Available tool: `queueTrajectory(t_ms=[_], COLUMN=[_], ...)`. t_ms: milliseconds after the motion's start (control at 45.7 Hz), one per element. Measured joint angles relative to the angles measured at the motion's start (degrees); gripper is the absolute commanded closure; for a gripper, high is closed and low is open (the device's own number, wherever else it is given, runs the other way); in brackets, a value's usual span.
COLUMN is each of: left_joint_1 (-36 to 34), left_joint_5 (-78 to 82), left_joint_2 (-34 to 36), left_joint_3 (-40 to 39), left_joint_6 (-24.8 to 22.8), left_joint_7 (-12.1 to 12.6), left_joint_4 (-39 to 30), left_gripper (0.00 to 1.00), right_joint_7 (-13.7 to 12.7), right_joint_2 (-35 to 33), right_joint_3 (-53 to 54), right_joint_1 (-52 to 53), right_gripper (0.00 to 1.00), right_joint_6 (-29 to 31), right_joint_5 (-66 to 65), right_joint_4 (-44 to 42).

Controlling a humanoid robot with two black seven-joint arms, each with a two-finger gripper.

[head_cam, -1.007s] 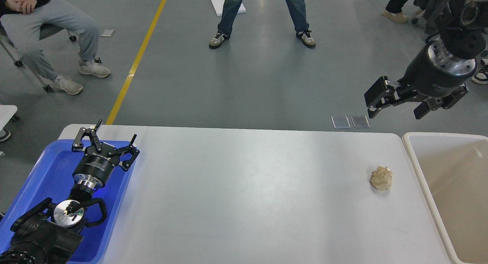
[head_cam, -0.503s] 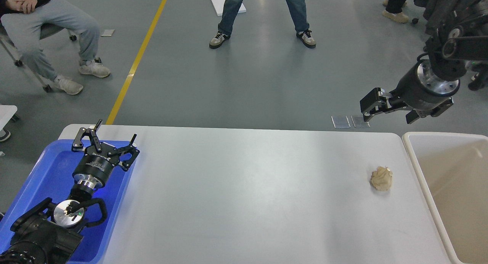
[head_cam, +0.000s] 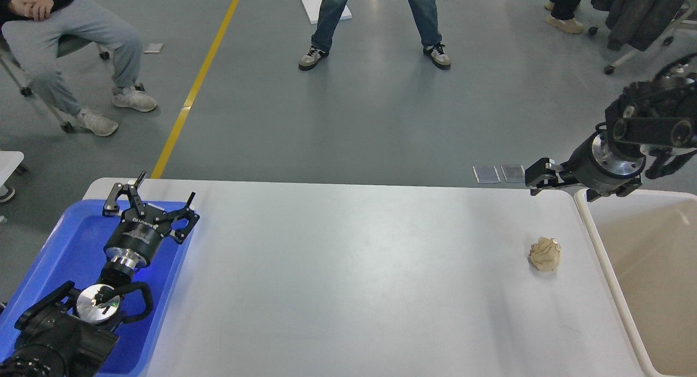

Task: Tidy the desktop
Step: 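Move the right gripper down toward the crumpled paper ball, then lower the right gripper onto the paper ball and close it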

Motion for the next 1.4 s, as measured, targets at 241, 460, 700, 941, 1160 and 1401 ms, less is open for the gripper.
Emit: queueTrajectory(t_ms=[241, 460, 700, 941, 1160, 1401], left_joint_1=[0.0, 0.0, 0.0, 0.0, 0.0, 0.0], left_joint_5=[0.0, 0.0, 0.0, 0.0, 0.0, 0.0], left_joint_2=[0.0, 0.0, 0.0, 0.0, 0.0, 0.0], left_joint_3=[0.0, 0.0, 0.0, 0.0, 0.0, 0.0], left_joint_6=[0.0, 0.0, 0.0, 0.0, 0.0, 0.0], left_joint_7=[0.0, 0.0, 0.0, 0.0, 0.0, 0.0], left_joint_4=[0.0, 0.0, 0.0, 0.0, 0.0, 0.0], left_gripper=[0.0, 0.0, 0.0, 0.0, 0.0, 0.0], right_joint_7=[0.0, 0.0, 0.0, 0.0, 0.0, -0.1], right_joint_2=[0.8, 1.2, 0.7, 0.1, -0.1, 0.1], right_joint_3=[0.4, 1.0, 2.0, 4.7, 6.9, 7.9], right_joint_1=[-7.4, -11.7, -14.0, -16.8, -19.0, -22.4], right_gripper=[0.0, 0.0, 0.0, 0.0, 0.0, 0.0], right_joint_6=[-2.4, -4.7, -5.4, -5.4, -6.4, -12.0], right_joint_5=[0.0, 0.0, 0.2, 0.7, 0.3, 0.9], right_joint_4=[-6.1, -8.8, -9.6, -9.8, -10.8, -13.8])
